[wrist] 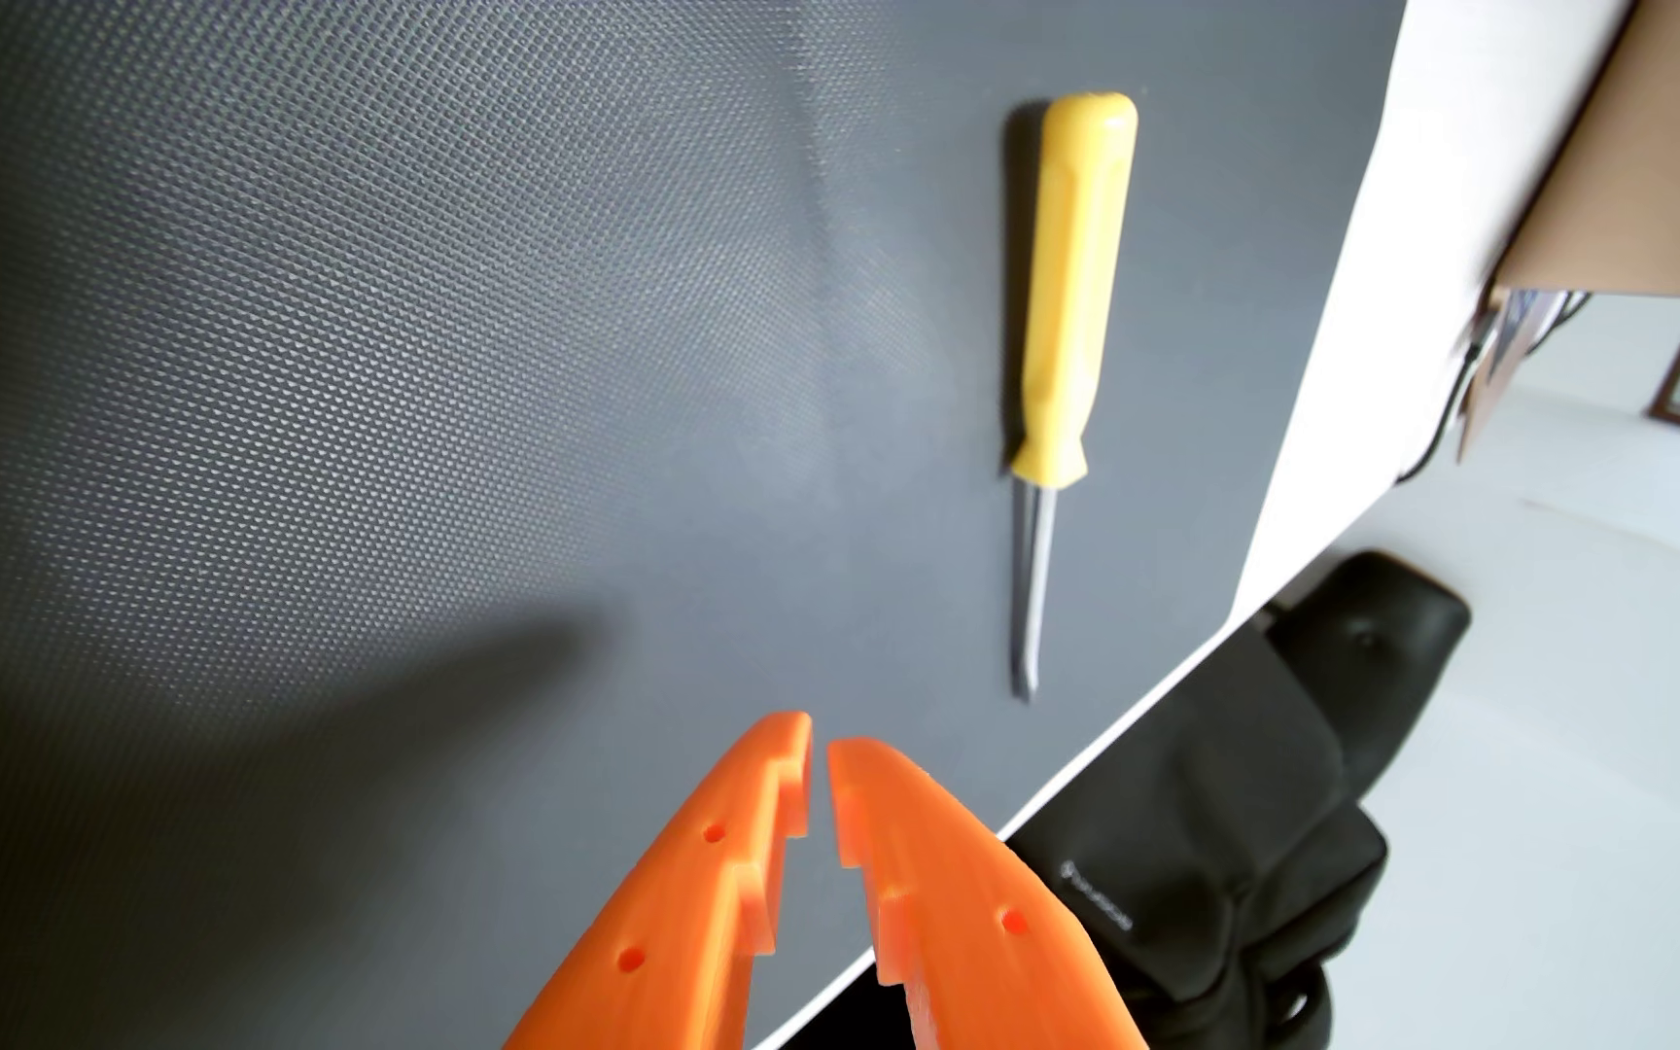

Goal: Grab the yellow screwdriver

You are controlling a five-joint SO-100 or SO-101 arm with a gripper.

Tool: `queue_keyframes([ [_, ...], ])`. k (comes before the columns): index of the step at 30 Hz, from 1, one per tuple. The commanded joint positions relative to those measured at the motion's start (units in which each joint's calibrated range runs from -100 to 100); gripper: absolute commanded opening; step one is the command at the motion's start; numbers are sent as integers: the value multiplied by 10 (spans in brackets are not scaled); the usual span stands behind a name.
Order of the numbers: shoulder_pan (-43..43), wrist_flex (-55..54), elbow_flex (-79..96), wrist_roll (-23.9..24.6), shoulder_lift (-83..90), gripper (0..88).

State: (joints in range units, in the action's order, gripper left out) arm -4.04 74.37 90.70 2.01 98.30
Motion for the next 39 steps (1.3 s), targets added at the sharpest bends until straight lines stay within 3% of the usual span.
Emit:
queue_keyframes([
  [1, 5, 3, -7, -2, 2, 14],
  [9, 55, 2, -9, -3, 2, 14],
  [33, 48, -17, -58, -4, -3, 13],
  [39, 3, -60, -60, 12, -3, 13],
])
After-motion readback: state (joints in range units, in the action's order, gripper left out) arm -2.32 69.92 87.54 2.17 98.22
